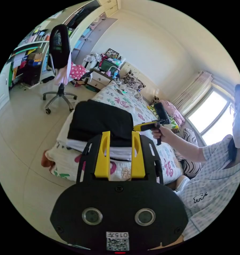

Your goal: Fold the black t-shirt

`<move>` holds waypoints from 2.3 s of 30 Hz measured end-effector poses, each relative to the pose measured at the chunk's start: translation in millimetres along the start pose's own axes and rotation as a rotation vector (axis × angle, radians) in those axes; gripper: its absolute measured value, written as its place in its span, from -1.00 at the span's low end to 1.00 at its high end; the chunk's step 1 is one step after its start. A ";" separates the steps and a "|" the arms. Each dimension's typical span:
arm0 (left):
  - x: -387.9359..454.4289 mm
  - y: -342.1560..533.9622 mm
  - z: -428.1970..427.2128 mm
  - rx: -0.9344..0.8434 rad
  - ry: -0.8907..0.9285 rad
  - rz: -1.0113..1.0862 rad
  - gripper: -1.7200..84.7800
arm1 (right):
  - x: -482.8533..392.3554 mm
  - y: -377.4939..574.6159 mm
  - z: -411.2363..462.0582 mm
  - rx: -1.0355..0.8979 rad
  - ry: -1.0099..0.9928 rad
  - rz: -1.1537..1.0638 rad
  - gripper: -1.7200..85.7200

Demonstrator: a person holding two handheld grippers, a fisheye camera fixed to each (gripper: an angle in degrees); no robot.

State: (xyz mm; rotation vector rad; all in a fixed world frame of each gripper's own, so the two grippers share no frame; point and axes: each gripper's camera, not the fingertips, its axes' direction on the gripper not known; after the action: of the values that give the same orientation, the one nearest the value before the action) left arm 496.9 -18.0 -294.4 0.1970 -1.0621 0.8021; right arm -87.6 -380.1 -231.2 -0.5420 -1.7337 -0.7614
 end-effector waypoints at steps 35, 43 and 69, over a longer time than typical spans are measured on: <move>686.3 123.5 180.4 -0.406 0.277 1.033 -0.94 | -419.8 532.3 -466.6 1.003 0.215 -0.158 -0.97; 737.3 112.8 442.1 -0.761 0.210 1.033 -0.85 | -281.1 543.8 -507.8 0.994 0.373 0.342 -0.93; 712.8 446.5 700.6 -1.011 0.039 1.056 -0.92 | -220.1 475.6 -271.7 -0.314 0.620 0.136 -0.97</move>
State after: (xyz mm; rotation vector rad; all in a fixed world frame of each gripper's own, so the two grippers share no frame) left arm -123.1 292.1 552.9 -1.3256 -1.4007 1.0572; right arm 484.3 -246.1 -289.1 -0.5535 -1.0030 -0.9868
